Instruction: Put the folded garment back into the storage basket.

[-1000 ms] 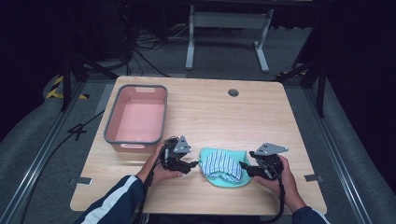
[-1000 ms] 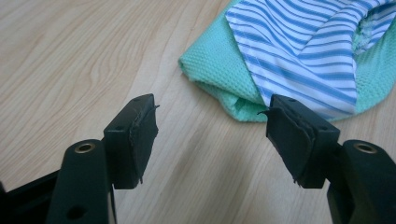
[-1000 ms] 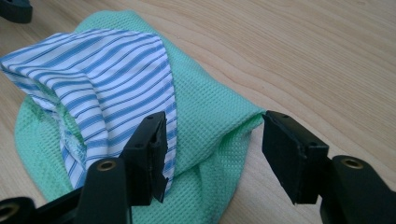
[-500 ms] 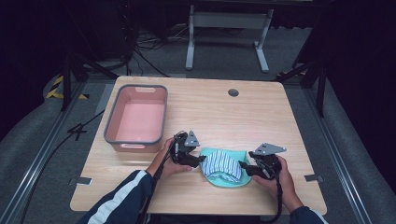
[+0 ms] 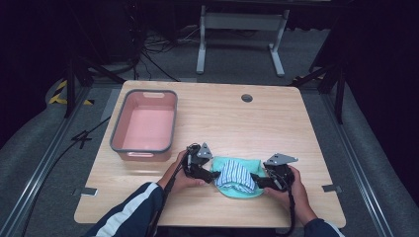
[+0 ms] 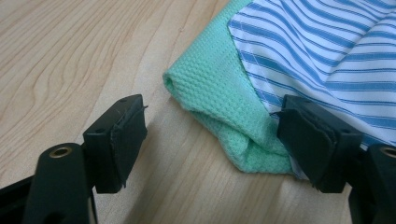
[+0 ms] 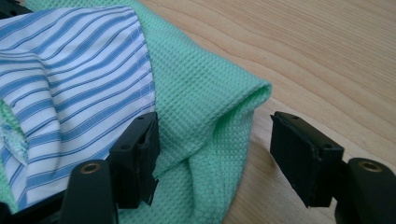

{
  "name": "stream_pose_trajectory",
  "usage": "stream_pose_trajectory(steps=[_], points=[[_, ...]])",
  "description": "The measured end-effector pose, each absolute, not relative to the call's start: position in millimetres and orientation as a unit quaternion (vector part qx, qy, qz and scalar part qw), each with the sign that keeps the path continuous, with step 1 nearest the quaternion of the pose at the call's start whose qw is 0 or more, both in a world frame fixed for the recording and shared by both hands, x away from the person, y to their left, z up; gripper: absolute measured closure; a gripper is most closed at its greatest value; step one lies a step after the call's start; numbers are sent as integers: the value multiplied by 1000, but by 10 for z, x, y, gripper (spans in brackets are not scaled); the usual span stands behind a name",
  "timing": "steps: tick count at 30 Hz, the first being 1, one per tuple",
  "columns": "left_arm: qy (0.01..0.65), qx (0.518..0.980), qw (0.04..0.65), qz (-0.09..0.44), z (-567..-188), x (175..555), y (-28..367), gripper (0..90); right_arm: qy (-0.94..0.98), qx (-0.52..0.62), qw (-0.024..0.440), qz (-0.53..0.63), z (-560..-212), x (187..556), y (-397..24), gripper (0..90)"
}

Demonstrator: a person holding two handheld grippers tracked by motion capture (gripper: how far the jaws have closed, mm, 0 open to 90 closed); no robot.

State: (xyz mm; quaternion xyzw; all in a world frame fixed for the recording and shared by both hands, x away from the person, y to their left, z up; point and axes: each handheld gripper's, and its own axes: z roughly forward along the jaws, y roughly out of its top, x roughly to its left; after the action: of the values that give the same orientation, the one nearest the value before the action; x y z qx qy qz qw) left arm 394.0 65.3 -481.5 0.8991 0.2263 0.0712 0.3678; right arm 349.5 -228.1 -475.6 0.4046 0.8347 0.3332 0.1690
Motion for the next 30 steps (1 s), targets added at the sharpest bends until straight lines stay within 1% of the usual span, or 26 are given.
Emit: stream_pose_trajectory(steps=[2, 7, 8, 9, 11, 12, 14, 15, 16, 18, 22, 24, 30], points=[[223, 898, 372, 73, -4824, 3939, 660, 231, 836, 403, 151, 340, -4759, 3504, -2290, 395], [224, 898, 371, 75, -4824, 3933, 657, 234, 840, 394, 145, 344, -4757, 3506, -2291, 438], [222, 898, 372, 74, -4822, 3931, 657, 241, 842, 390, 143, 345, -4754, 3502, -2286, 471], [219, 900, 371, 70, -4814, 3925, 658, 265, 843, 389, 141, 345, -4750, 3496, -2280, 497], [212, 900, 374, 66, -4803, 3910, 656, 357, 845, 384, 136, 346, -4741, 3483, -2264, 575], [207, 900, 378, 63, -4800, 3895, 650, 431, 847, 381, 135, 346, -4739, 3479, -2258, 604], [205, 901, 377, 58, -4794, 3888, 649, 486, 847, 380, 132, 346, -4734, 3472, -2247, 641], [199, 903, 377, 53, -4788, 3887, 648, 525, 849, 377, 130, 347, -4733, 3470, -2245, 671], [198, 902, 380, 51, -4789, 3882, 642, 586, 850, 373, 128, 349, -4734, 3469, -2241, 703], [195, 903, 380, 44, -4787, 3875, 636, 664, 850, 372, 127, 351, -4734, 3465, -2228, 752], [193, 903, 383, 38, -4790, 3880, 638, 718, 851, 371, 128, 349, -4731, 3449, -2204, 787], [195, 901, 386, 34, -4792, 3876, 635, 728, 850, 373, 126, 351, -4733, 3451, -2211, 795], [193, 902, 383, 36, -4782, 3855, 614, 802, 850, 373, 127, 350, -4726, 3451, -2204, 805]])
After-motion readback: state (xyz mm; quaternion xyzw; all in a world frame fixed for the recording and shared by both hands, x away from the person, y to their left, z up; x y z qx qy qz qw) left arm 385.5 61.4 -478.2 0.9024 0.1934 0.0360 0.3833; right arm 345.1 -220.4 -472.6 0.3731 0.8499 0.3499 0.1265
